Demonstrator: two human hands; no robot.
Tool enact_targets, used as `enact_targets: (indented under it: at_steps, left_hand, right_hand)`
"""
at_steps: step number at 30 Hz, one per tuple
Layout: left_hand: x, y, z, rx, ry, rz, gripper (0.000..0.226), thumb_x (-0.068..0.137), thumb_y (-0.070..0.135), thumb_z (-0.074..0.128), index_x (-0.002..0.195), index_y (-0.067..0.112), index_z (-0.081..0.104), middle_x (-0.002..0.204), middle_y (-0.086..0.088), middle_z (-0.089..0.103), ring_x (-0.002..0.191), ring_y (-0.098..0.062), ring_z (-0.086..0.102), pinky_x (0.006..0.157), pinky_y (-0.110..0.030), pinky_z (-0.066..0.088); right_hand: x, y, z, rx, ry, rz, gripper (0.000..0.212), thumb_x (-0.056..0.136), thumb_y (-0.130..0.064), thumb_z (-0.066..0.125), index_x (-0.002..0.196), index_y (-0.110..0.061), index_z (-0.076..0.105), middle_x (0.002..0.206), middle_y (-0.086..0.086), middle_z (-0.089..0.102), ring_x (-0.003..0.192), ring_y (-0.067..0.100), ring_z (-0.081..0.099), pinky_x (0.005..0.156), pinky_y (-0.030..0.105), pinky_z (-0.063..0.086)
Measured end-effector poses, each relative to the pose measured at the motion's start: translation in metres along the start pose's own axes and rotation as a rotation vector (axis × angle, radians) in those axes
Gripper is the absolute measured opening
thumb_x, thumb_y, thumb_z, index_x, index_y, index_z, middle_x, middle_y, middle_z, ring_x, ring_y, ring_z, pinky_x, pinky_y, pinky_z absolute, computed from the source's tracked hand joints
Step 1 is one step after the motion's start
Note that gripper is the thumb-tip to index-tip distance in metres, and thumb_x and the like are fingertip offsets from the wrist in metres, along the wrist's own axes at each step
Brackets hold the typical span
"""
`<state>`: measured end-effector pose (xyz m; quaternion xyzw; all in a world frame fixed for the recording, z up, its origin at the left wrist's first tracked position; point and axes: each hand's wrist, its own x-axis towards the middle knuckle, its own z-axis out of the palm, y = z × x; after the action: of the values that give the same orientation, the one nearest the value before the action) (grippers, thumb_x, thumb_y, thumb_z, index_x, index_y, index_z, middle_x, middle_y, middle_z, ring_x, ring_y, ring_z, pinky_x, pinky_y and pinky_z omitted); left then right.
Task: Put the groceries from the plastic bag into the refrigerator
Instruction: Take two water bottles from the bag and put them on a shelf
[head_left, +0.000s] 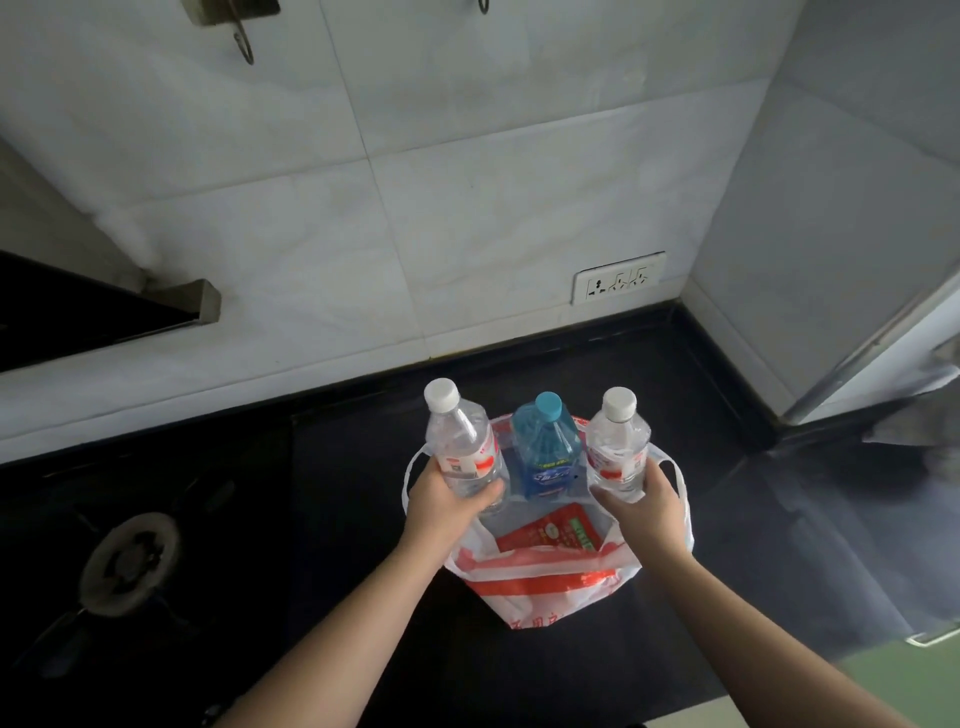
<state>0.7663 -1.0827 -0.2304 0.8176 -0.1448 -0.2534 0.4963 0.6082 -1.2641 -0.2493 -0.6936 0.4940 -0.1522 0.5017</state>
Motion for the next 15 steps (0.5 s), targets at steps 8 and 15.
enact_targets:
  at_steps: [8, 15]
  left_hand:
    - [-0.039, 0.017, -0.048, -0.267, -0.162, 0.01, 0.069, 0.062, 0.05, 0.087, 0.122, 0.028, 0.062, 0.116, 0.008, 0.071, 0.109, -0.01, 0.067, 0.098, -0.044, 0.051]
    - [-0.069, 0.036, -0.079, -0.563, -0.334, 0.027, 0.085, 0.061, 0.057, 0.083, 0.134, 0.027, 0.051, 0.126, -0.006, 0.067, 0.118, -0.025, 0.063, 0.098, -0.046, 0.047]
  right_hand:
    - [-0.036, -0.031, -0.024, 0.16, -0.058, -0.148, 0.048, 0.078, -0.025, 0.078, 0.119, -0.025, 0.055, 0.11, -0.011, 0.066, 0.099, 0.01, 0.063, 0.091, 0.035, 0.049]
    - [-0.082, -0.061, -0.037, 0.47, -0.194, -0.224, 0.058, 0.072, -0.054, 0.074, 0.119, -0.024, 0.059, 0.121, 0.011, 0.064, 0.106, 0.027, 0.067, 0.09, 0.053, 0.054]
